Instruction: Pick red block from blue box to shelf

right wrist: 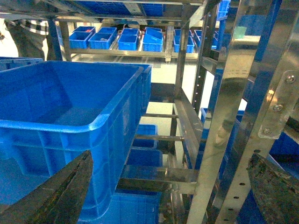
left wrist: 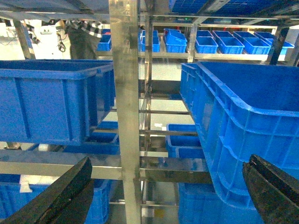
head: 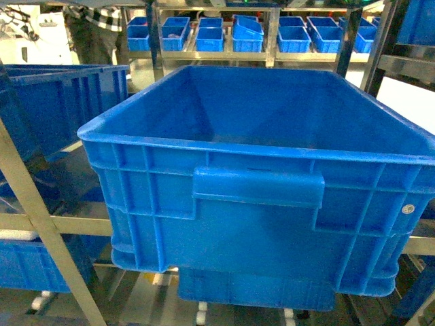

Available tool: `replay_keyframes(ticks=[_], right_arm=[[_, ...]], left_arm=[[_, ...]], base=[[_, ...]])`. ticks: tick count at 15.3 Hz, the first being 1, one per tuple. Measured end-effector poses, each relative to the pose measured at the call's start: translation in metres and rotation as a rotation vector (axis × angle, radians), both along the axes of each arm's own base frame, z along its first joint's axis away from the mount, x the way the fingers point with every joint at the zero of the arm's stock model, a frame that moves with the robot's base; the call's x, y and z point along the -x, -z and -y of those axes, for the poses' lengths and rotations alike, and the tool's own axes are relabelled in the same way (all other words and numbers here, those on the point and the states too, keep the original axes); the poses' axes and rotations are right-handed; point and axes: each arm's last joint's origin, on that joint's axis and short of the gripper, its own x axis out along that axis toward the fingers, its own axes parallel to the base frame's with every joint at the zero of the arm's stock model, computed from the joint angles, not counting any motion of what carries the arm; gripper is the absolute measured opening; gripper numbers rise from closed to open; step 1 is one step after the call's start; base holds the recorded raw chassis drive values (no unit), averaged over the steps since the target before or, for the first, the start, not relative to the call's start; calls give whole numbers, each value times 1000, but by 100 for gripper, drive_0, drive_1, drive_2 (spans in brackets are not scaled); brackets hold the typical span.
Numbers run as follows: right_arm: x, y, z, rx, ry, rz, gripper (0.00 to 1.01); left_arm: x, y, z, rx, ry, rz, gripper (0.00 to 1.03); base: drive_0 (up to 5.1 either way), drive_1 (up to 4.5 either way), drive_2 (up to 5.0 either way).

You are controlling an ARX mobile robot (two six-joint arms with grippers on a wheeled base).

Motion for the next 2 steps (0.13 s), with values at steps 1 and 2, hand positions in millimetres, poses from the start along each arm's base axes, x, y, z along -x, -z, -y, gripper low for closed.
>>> replay_keyframes(ticks=[1,2], right_arm=[[0,0,0,0,0,0,98],[0,0,0,0,0,0,98]], left_arm=[[0,0,0,0,0,0,98],[0,0,0,0,0,0,98]], base=[[0,0,0],[0,0,0]])
